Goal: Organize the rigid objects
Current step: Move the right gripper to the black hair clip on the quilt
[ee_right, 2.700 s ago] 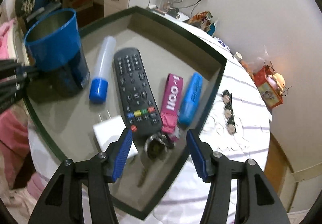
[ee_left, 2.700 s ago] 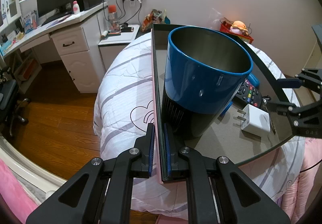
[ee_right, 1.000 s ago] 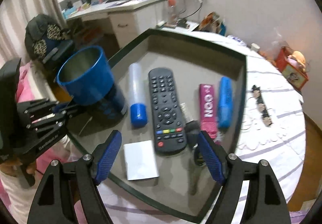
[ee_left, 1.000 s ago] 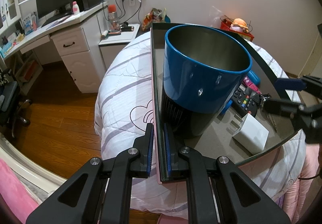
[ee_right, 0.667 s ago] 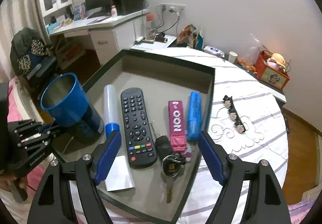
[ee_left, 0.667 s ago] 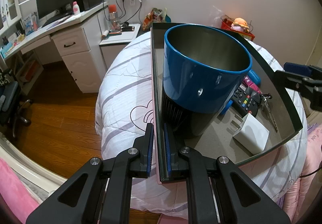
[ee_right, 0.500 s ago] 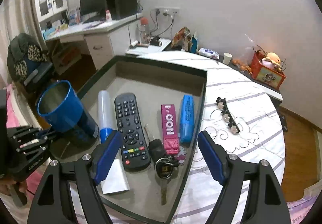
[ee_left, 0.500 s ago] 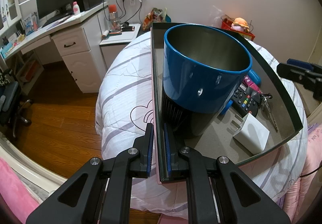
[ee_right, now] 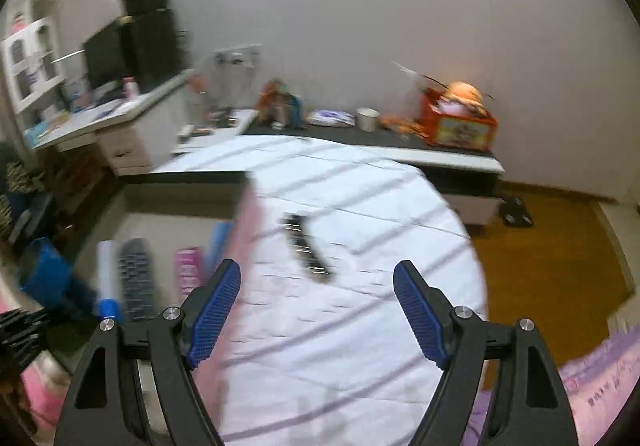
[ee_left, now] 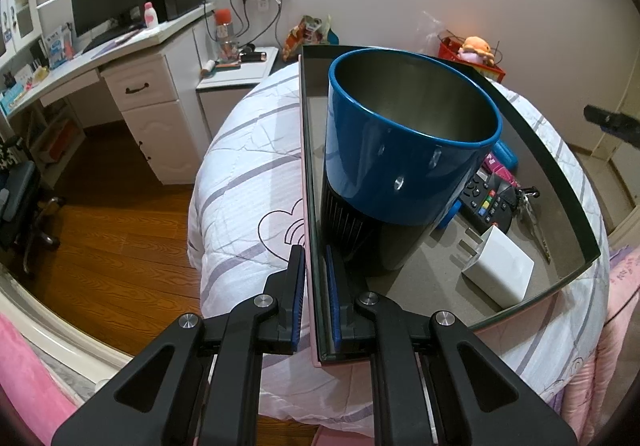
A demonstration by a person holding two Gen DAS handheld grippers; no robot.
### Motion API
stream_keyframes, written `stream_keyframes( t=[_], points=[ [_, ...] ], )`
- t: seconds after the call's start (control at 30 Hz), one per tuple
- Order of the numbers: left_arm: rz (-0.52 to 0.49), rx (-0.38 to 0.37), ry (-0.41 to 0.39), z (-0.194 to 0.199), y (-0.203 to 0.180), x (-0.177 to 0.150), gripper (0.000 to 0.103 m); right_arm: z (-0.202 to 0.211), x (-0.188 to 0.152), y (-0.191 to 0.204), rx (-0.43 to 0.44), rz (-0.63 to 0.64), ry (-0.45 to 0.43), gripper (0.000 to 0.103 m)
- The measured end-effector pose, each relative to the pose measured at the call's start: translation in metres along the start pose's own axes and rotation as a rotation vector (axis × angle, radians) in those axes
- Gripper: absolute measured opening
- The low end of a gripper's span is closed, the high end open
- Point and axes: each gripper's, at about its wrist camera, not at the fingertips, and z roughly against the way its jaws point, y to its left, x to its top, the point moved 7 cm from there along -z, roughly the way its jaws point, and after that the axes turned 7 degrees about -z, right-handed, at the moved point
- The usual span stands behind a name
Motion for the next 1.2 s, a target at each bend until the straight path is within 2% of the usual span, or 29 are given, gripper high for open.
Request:
stream_keyframes(
  t=[0.1,0.23,0.4,0.5,0.63,0.77,0.87,0.97,1.2],
  points=[
    [-0.001,0.002,0.001,0.0,0.0,0.0,0.009,-0.019,-0.005,-0.009,-0.005,0.019,0.032,0.08],
    [-0.001,0.0,0.002,0.0,0.0,0.0,0.009,-0.046,-0.012,0.005,0.03,0.105,0.062,0.08],
    [-0.003,0.002,0.004,-0.001,0.0,0.001,0.009,-0.082,-0.015,0.018,0.014,0.205,0.091,0.08],
    [-0.004,0.003,0.005,-0.001,0.0,0.001,0.009,-0.096,-0.014,0.021,0.016,0.221,0.104,0.079],
    [-0.006,0.008,0.008,-0.002,0.0,0.001,0.009,-0.104,-0.015,0.027,0.022,0.248,0.112,0.071],
    [-0.007,0.011,0.01,-0.003,0.0,0.0,0.009,-0.11,-0.018,0.029,0.036,0.232,0.14,0.037],
    [-0.007,0.009,0.01,-0.003,0.0,0.001,0.009,-0.109,-0.02,0.029,0.048,0.208,0.147,0.026],
    [-0.008,0.009,0.01,-0.003,-0.001,0.001,0.009,-0.105,-0.021,0.03,0.034,0.19,0.128,0.022],
    [-0.009,0.01,0.011,-0.003,-0.001,0.001,0.009,-0.086,-0.024,0.025,0.031,0.12,0.086,0.021]
  ],
)
